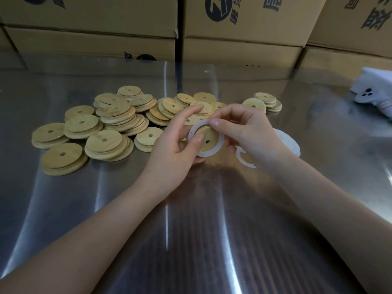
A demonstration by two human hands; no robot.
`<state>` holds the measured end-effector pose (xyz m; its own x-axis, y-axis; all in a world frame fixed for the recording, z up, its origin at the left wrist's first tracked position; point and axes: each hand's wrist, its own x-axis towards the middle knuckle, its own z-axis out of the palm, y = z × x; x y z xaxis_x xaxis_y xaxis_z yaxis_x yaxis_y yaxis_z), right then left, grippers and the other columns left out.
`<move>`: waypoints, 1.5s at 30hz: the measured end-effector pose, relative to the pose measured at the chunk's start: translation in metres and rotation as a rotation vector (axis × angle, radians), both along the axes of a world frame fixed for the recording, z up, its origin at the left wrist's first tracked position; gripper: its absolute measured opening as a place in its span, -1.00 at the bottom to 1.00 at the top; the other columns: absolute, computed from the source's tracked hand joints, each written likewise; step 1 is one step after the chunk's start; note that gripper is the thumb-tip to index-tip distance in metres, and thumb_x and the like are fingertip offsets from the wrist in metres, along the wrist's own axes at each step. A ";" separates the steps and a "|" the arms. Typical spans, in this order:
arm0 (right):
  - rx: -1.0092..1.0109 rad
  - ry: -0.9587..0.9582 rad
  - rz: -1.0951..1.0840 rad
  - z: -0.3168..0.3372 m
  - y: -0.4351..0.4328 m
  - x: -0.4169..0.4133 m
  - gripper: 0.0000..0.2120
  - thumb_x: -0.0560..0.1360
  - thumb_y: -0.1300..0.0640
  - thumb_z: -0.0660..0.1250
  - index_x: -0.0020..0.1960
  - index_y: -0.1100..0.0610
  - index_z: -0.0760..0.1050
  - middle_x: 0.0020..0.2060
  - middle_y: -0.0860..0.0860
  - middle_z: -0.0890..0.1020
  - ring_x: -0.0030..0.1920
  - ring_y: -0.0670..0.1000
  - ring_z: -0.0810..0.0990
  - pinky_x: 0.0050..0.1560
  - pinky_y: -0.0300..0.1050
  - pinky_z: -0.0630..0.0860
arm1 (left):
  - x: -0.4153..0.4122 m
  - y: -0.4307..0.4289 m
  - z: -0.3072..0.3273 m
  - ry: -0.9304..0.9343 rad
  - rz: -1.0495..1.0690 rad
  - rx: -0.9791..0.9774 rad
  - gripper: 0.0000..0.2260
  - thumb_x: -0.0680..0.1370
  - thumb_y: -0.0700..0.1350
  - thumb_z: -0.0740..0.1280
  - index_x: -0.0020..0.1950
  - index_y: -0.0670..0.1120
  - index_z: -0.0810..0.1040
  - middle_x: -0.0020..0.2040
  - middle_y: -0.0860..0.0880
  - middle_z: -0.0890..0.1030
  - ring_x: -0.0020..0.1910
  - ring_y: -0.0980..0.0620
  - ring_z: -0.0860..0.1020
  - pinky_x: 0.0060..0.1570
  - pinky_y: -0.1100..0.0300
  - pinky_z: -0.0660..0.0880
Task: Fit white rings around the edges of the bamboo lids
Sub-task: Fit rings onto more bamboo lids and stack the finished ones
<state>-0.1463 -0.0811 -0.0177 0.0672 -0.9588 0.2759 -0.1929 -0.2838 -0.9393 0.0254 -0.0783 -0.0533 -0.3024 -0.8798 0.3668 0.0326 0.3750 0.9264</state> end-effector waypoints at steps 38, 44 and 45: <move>-0.007 0.074 0.092 0.009 0.003 -0.008 -0.86 0.52 0.36 0.33 -0.16 0.19 0.55 -0.38 0.00 0.58 -0.35 -0.03 0.57 -0.32 -0.23 0.52 | 0.003 0.003 0.003 -0.099 0.184 -0.242 -0.69 0.52 -0.14 0.34 0.26 0.05 0.56 0.15 0.07 0.65 0.12 0.07 0.63 0.04 -0.07 0.61; -0.009 0.071 0.099 0.010 0.002 -0.009 -0.86 0.52 0.38 0.33 -0.16 0.20 0.53 -0.34 0.04 0.59 -0.33 0.01 0.60 -0.31 -0.19 0.55 | 0.003 0.003 0.004 -0.055 0.169 -0.207 -0.64 0.51 -0.15 0.36 0.28 0.13 0.53 0.12 0.10 0.67 0.08 0.06 0.65 0.04 -0.01 0.62; -0.008 0.065 0.100 0.010 0.002 -0.009 -0.87 0.52 0.38 0.33 -0.16 0.20 0.53 -0.33 0.06 0.60 -0.32 0.02 0.60 -0.31 -0.18 0.55 | 0.003 0.003 0.004 -0.029 0.152 -0.189 -0.64 0.52 -0.16 0.37 0.26 0.14 0.53 0.11 0.08 0.67 0.06 0.05 0.66 -0.01 0.01 0.63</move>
<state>-0.1557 -0.0789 -0.0082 0.1804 -0.9443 0.2753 -0.2237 -0.3120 -0.9234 0.0286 -0.0753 -0.0493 -0.1847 -0.8326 0.5222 -0.0633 0.5403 0.8391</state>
